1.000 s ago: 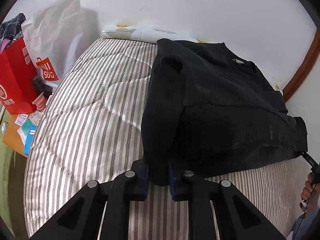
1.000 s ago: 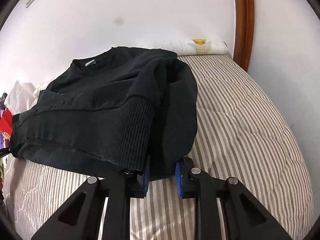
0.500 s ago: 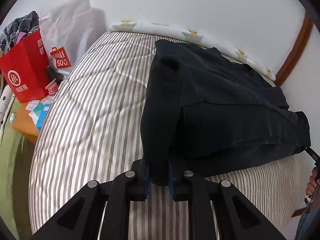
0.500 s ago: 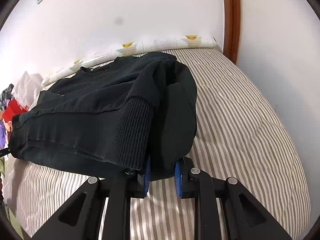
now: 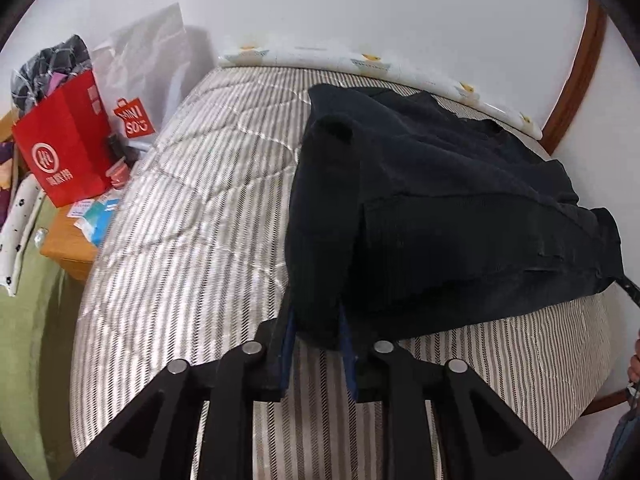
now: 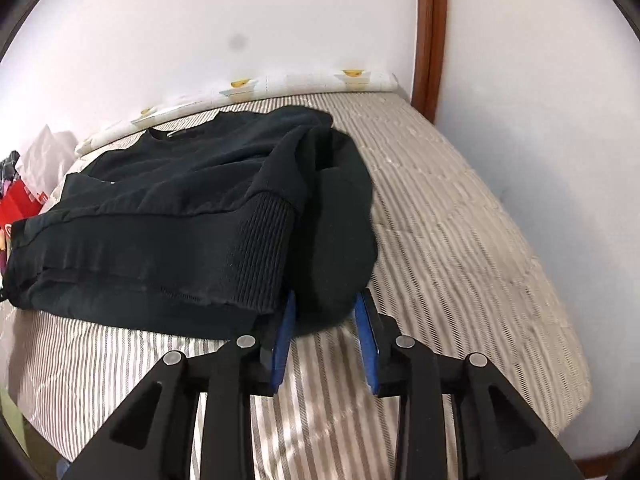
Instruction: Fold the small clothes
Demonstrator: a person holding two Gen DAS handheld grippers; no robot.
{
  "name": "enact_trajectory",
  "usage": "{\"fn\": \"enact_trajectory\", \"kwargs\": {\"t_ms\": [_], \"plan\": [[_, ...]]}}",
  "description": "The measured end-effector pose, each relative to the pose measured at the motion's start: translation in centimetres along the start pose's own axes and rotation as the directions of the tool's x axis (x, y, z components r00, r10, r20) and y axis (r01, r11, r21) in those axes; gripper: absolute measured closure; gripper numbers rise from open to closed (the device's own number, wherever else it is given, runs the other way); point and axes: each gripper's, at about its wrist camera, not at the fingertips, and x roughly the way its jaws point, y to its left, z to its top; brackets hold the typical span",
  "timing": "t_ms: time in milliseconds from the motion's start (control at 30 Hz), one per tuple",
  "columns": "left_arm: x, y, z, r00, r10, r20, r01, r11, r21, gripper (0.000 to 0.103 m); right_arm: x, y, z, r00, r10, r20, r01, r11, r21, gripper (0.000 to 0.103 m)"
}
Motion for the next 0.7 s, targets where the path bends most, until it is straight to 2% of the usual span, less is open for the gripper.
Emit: {"fn": "enact_trajectory", "kwargs": {"t_ms": [100, 200, 267, 367, 533, 700], "plan": [[-1.2, 0.0, -0.1, 1.0, 0.003, 0.03, -0.003, 1.0, -0.007, 0.081, -2.3, 0.2, 0.0, 0.998, -0.001, 0.056, 0.001, 1.0, 0.0, 0.071], [-2.7, -0.3, -0.2, 0.997, -0.024, 0.067, 0.026, 0.999, -0.019, 0.078, -3.9, 1.4, 0.3, 0.994, 0.067, 0.092, -0.065, 0.998, -0.016, 0.071], [-3.2, -0.8, -0.1, 0.996, -0.04, 0.082, 0.041, 0.999, -0.009, 0.074, -3.8, 2.9, 0.1, 0.99, 0.119, 0.078, -0.117, 0.992, -0.039, 0.073], [-3.3, -2.1, -0.3, 0.995, -0.057, 0.083, 0.055, 0.998, 0.024, 0.073, -2.0, 5.3, -0.6, 0.982, 0.187, 0.023, -0.185, 0.98, -0.071, 0.085], [-2.0, -4.0, -0.8, 0.991, -0.129, 0.041, 0.126, 0.99, 0.07, 0.073, 2.1, 7.1, -1.3, 0.986, 0.157, -0.056, -0.162, 0.982, -0.094, 0.09], [-0.4, -5.9, -1.0, 0.982, -0.189, -0.004, 0.188, 0.977, 0.104, 0.077, 3.6, 6.9, -0.8, 0.987, 0.151, -0.062, -0.156, 0.985, -0.077, 0.09]]}}
